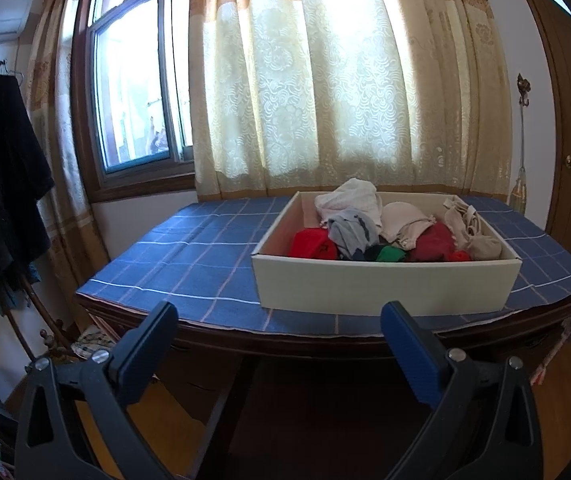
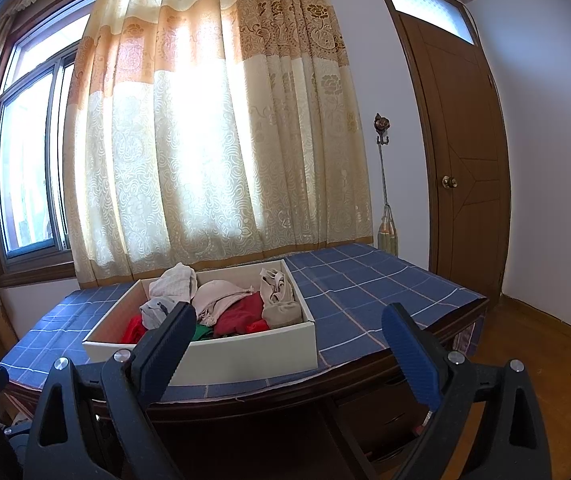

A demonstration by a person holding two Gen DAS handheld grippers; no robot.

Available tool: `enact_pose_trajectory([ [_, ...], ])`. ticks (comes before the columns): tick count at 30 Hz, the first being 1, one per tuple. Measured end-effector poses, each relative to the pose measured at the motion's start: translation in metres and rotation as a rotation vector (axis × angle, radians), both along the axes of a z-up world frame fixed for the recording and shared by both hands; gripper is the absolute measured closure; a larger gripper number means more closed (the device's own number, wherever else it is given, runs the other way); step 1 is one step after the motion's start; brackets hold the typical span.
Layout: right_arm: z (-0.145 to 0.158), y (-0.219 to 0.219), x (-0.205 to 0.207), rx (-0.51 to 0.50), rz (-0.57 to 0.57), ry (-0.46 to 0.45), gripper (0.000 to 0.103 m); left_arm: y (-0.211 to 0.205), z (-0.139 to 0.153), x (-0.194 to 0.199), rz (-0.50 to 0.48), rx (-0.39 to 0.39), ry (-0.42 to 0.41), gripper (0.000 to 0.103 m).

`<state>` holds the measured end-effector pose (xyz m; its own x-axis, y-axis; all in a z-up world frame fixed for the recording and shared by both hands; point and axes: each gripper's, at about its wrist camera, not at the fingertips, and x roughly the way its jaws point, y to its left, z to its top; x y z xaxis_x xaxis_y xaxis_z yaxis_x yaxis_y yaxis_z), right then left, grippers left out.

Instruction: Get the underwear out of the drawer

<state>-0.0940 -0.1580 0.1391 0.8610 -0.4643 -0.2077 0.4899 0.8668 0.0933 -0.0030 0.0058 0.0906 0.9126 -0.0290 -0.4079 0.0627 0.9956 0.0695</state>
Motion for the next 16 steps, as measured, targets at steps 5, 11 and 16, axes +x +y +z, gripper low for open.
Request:
enact_pose_trajectory([
  [5, -0.0006, -0.0006, 0.0004, 0.005, 0.001, 0.006, 0.008, -0.0017, -0.0026, -0.0002, -0.013, -0.002, 0.001, 0.0],
  [11, -0.0013, -0.0015, 0.0012, 0.004, 0.001, 0.011, 0.008, -0.0024, -0.0015, -0.0004, -0.004, -0.007, -0.001, 0.0],
  [16, -0.0012, -0.0015, 0.0005, 0.004, 0.002, 0.013, 0.008, -0.0026, 0.0, -0.0022, 0.0, -0.004, -0.012, 0.0],
])
